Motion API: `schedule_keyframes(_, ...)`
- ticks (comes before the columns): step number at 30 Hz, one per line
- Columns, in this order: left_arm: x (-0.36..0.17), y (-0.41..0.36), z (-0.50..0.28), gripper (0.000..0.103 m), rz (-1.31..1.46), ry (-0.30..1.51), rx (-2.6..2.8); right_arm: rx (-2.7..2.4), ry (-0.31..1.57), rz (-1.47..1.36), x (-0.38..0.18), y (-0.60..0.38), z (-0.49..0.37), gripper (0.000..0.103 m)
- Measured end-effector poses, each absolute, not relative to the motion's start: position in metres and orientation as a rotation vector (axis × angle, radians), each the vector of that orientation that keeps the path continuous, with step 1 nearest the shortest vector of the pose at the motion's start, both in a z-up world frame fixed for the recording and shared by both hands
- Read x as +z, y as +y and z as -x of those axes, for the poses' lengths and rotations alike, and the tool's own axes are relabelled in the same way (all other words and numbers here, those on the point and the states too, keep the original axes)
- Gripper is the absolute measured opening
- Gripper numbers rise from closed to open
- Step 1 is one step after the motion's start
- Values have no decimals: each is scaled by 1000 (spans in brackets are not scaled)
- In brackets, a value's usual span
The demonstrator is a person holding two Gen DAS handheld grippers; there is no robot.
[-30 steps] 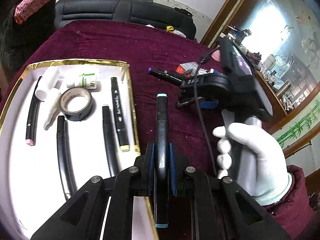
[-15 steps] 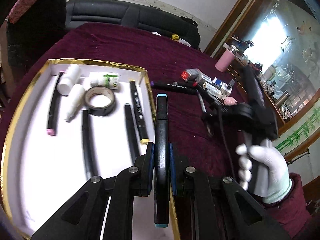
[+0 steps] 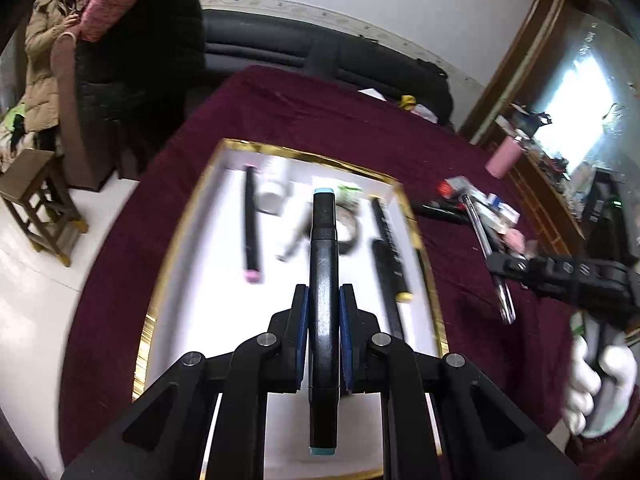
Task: Organize objects
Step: 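Grasp the clear pen with right gripper while left carries its marker to the box, then lower the marker and clear pen into the box and open both grippers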
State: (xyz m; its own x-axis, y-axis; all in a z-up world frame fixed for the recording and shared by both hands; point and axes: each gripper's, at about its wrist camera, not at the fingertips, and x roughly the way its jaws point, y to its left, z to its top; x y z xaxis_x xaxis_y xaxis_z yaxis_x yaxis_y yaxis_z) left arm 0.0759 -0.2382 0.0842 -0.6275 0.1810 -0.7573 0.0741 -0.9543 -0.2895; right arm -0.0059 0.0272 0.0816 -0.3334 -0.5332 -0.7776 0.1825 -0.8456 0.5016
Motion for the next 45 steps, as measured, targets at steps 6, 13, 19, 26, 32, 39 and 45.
schedule_keyframes(6,65,-269,-58,11,1423,-436,2780,-2014,-422,-1479,66,-49,7,9)
schedule_keyframes(13,23,-293,-24,11,1592,-440,2736,-1874,-354,-1558,32,-126,10,9)
schedule_keyframes(19,18,-295,-13,11,1611,-385,2735,-1878,-308,-1609,8,-147,16,9)
schedule_keyframes(26,18,-294,-13,12,1624,-360,2737,-1928,-267,-1622,2,-148,15,9)
schedule_keyframes(32,20,-296,-12,17,1622,-381,2726,-1969,-232,-1619,12,-143,15,21)
schedule_keyframes(39,36,-297,-22,32,1565,-459,2714,-2009,-209,-1528,39,-125,8,30)
schedule_keyframes(45,61,-288,-45,32,1449,-531,2716,-2141,-146,-1349,80,-78,-17,40)
